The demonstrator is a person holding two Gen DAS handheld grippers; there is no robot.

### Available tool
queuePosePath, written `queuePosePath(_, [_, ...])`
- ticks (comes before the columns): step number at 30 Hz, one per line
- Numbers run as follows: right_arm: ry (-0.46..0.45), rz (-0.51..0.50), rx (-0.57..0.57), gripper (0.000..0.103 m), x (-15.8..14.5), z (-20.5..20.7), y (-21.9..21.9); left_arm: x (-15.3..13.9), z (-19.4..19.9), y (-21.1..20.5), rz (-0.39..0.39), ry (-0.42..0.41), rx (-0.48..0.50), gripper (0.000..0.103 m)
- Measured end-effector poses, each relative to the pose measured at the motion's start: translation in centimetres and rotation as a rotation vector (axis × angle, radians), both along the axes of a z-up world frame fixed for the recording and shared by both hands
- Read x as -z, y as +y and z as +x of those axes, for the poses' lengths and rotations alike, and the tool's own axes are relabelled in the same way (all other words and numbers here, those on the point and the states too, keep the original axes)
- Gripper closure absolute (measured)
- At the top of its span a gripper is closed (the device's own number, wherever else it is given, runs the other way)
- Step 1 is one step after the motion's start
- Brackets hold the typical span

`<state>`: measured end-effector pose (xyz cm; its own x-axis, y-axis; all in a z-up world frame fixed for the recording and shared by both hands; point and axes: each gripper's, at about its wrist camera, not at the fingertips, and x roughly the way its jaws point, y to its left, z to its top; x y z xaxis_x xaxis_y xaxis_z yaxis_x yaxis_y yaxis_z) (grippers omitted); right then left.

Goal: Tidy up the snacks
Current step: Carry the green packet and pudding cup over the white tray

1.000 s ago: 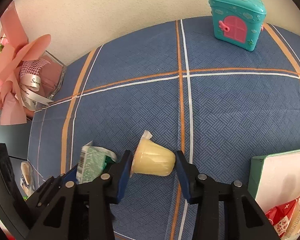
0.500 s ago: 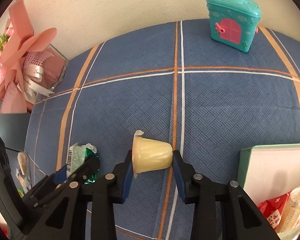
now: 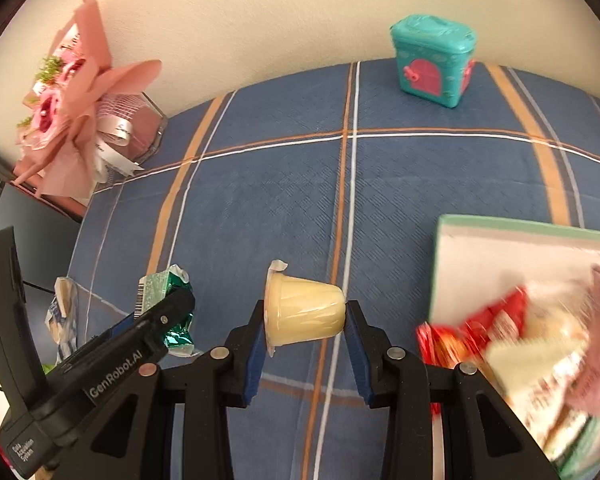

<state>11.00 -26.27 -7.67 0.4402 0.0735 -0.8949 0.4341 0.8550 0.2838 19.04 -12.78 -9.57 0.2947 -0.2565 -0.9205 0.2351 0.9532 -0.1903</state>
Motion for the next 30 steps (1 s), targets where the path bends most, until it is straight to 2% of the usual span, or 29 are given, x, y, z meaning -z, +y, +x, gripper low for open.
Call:
queuePosePath(3, [-0.012,-0.027,0.002,0.063,-1.3,-1.8,0.5,-1.2,-1.7,0.7,-0.006,-0.004,-0.011,0.051])
queuePosePath(10, [-0.036,-0.081,0.015,0.063,-3.9,-5.7,1.7,-4.7,-5.8,1.1,0.027,-0.077,-0.014,0.051])
queuePosePath(17, [-0.054,-0.112,0.031,0.063,-5.2,-9.6,1.9,-5.4,-9.1,-0.1,0.045,-0.094,-0.005,0.051])
queuePosePath(24, [-0.049,-0.106,0.061,0.063,-5.2,-12.5,0.8,-5.7,-12.1,-2.0,0.089,-0.123,0.028,0.051])
queuePosePath(30, [-0.040,-0.103,0.096,0.063,-5.1,-14.2,-0.7,-6.2,-14.1,-3.6,0.099,-0.146,0.068,0.051])
